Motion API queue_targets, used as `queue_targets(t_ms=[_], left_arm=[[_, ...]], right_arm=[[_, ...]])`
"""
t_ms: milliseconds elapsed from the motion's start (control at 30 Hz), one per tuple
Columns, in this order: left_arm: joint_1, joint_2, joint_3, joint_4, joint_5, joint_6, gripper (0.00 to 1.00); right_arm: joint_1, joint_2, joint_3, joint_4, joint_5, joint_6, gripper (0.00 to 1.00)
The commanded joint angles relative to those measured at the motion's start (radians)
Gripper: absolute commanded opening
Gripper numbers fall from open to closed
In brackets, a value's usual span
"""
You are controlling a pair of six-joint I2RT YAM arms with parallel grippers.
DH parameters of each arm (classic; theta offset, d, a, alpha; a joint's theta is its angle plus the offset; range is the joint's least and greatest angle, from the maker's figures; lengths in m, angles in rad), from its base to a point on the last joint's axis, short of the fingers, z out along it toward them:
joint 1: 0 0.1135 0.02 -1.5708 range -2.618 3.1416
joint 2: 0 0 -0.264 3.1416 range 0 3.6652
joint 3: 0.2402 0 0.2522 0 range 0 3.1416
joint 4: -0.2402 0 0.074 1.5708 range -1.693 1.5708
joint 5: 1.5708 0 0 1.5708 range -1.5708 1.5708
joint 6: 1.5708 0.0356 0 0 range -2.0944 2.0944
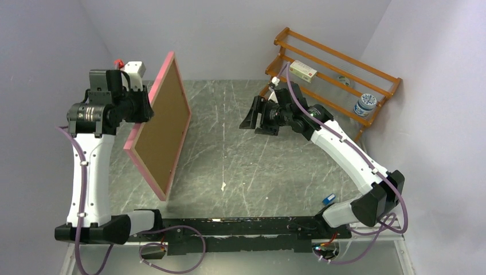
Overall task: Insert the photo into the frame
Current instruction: Turn over the photo frame at the center of the board.
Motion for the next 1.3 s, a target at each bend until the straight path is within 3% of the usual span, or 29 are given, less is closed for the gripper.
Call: queue_targets(t_ms=[0, 300, 633, 833, 1133, 1267], left_arm=[[-0.012, -0.102, -0.063, 0.228, 0.103, 0.01, 0.03], [-0.073, -0.147, -0.172, 0.251, 0.061, 0.002, 0.03], [-0.219, -0.068, -0.152, 0.258, -0.094, -0.031, 0.02], [-0.325, -0.038, -0.171, 0.301, -0.177, -0.072, 0.03], [-0.454, 0.041, -0.127, 0.281, -0.273, -0.094, 0.03], [-0.511, 0.054, -0.131, 0.295, -0.257, -0.085, 0.06]], right_arm=[[0.001, 0.008, 0.009, 0.101, -0.068, 0.048, 0.72], [0.009, 0.03, 0.035, 0.196, -0.046, 0.088, 0.83], [0.016, 0.108, 0.09, 0.126, 0.003, 0.157, 0.72], [0.014, 0.051, 0.041, 0.256, 0.07, 0.266, 0.74], [0.014, 0.176, 0.262, 0.223, 0.103, 0.273, 0.81], [0.016, 0.167, 0.224, 0.407, 0.043, 0.285, 0.82]])
